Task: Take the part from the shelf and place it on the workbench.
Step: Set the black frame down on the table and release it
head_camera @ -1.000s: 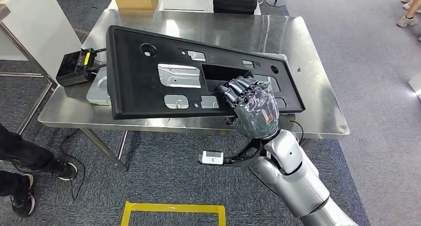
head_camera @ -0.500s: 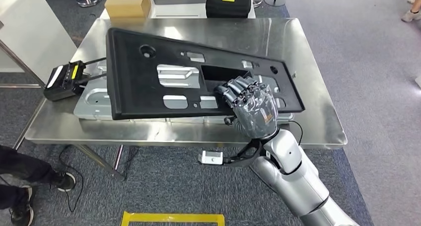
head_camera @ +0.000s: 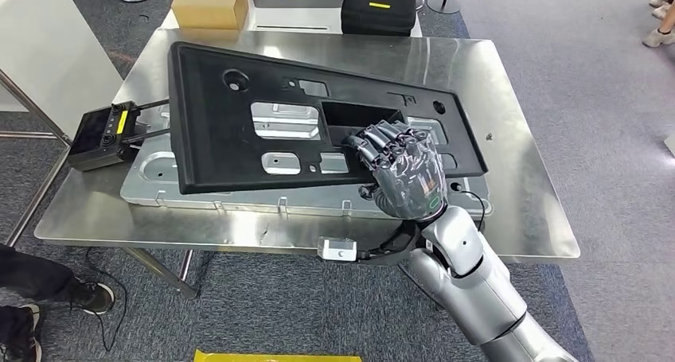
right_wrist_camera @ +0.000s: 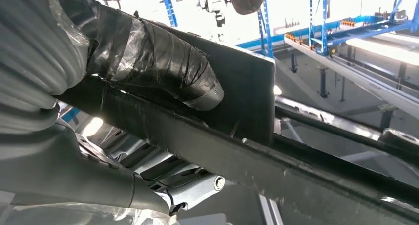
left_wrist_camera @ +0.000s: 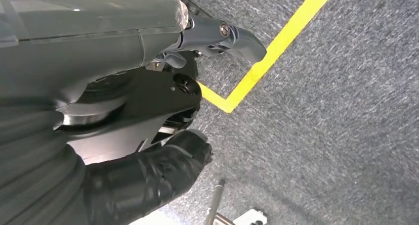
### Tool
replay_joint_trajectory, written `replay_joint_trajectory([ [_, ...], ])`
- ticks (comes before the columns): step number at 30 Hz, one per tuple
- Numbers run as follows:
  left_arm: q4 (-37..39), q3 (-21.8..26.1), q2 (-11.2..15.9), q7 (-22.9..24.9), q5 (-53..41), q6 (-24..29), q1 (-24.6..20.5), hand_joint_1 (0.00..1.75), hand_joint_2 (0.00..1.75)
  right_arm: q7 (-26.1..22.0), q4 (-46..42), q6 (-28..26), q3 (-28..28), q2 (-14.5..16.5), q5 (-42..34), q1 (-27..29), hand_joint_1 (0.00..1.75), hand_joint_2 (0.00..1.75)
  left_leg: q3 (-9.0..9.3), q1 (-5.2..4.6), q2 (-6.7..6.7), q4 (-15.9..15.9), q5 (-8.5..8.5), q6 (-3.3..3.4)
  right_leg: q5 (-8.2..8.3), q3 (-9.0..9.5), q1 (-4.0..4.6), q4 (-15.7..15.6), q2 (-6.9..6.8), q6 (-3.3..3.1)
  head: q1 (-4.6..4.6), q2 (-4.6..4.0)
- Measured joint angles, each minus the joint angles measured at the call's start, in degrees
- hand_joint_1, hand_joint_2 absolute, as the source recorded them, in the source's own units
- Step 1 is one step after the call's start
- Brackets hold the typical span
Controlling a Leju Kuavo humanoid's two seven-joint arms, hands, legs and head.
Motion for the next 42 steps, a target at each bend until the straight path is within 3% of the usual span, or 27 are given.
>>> replay_joint_trajectory([
  [1, 0.0, 0.0, 0.0, 0.2, 0.0, 0.3, 0.1, 0.00, 1.75, 0.1, 0.0, 0.0, 0.0, 0.0, 0.0, 0.1, 1.75, 1.75, 0.46, -0.02, -0.04, 0.0, -0.37, -0.01, 1.18, -0.66, 0.01, -0.4, 0.00, -0.09, 0.00, 0.00],
  [2, 0.0, 0.0, 0.0, 0.4, 0.0, 0.7, 0.1, 0.00, 1.75, 0.2, 0.1, 0.0, 0.0, 0.0, 0.0, 0.2, 1.75, 1.75, 1.04, -0.05, -0.10, 0.0, -0.78, -0.06, 3.60, -0.25, 0.04, -2.9, 0.00, -0.26, 0.00, 0.00],
  [3, 0.0, 0.0, 0.0, 0.7, 0.0, 1.2, 0.2, 0.00, 1.75, 0.2, 0.1, 0.0, 0.0, 0.0, 0.0, 0.2, 1.75, 1.75, 1.66, -0.08, -0.15, 0.0, -1.22, -0.14, 6.67, 0.88, 0.11, -6.9, 0.00, -0.60, 0.01, 0.00],
  [4, 0.0, 0.0, 0.0, 1.0, 0.0, 1.7, 0.1, 0.00, 1.75, 0.3, 0.1, 0.0, 0.0, -0.1, 0.0, 0.2, 1.75, 1.75, 2.21, -0.15, -0.20, 0.0, -1.61, -0.29, 8.71, 1.99, 0.31, -10.5, 0.01, -0.99, -0.02, 0.00],
  [6, 0.0, 0.0, 0.0, 1.3, 0.0, 2.2, 0.0, 0.00, 1.75, 0.4, 0.1, 0.0, 0.0, -0.1, 0.0, 0.2, 1.75, 1.75, 2.69, -0.24, -0.26, -0.1, -2.21, -0.81, 10.19, 3.33, 0.75, -14.8, 0.04, -1.71, 0.01, 0.00],
  [8, 0.0, 0.0, 0.1, 1.4, 0.0, 2.4, 0.0, 0.00, 1.75, 0.4, 0.0, 0.1, 0.0, -0.2, 0.1, 0.3, 1.75, 1.75, 2.86, -0.42, -0.24, 0.0, -2.64, -1.01, 10.19, 3.85, 0.72, -15.5, 0.12, -1.73, 0.03, 0.00],
  [11, 0.0, 0.0, 0.1, 1.5, 0.0, 2.5, 0.0, 0.00, 1.75, 0.5, 0.0, 0.1, 0.0, -0.3, 0.1, 0.5, 1.75, 1.75, 3.68, -0.48, -0.07, -0.4, -3.18, -0.23, 10.31, 4.30, 0.68, -15.7, 0.31, -1.41, -0.03, 0.00],
  [15, 0.0, 0.0, 0.3, 1.5, 0.0, 2.6, -0.1, 0.00, 1.75, 0.5, 0.0, 0.1, 0.0, -0.3, 0.1, 0.5, 1.75, 1.75, 4.04, -0.46, -0.05, -1.0, -3.24, -0.26, 9.95, 4.32, 0.75, -15.6, 0.36, -1.96, -0.03, 0.00],
  [24, 0.0, 0.0, 0.3, 1.0, 0.0, 2.3, -0.1, 0.00, 1.75, 0.5, 0.0, 0.2, 0.0, -0.4, 0.1, 0.6, 1.75, 1.75, 4.23, -0.32, -0.05, -1.4, -3.26, -1.52, 9.77, 4.34, 0.87, -15.5, 0.35, -2.26, -0.03, 0.00],
  [28, 0.0, 0.0, 0.3, 1.1, 0.0, 2.7, -0.1, 0.00, 0.00, 0.7, 0.1, 1.0, 0.0, -0.4, 1.6, 0.6, 1.75, 1.75, 4.24, -0.33, -0.06, -1.3, -3.26, -1.57, 9.79, 4.46, 0.82, -15.5, 0.34, -2.27, -0.03, 0.00],
  [34, 0.0, 0.0, 0.3, 1.2, 0.0, 3.9, -0.2, 0.00, 0.00, 5.1, 1.6, 4.4, 1.3, 1.4, 10.4, -1.0, 1.75, 1.75, 4.22, -0.35, -0.05, -1.3, -3.26, -1.57, 9.81, 4.61, 0.68, -15.5, 0.33, -2.25, -0.03, 0.00],
  [42, 0.0, -0.4, 0.4, 1.1, 0.0, 3.7, -0.5, 0.00, 0.00, 9.9, 8.8, 11.0, 5.0, 6.3, 14.8, -7.2, 1.75, 1.75, 4.31, -0.43, -0.05, -1.2, -3.26, -1.58, 9.85, 4.65, 0.70, -15.5, 0.32, -2.22, -0.03, 0.00],
])
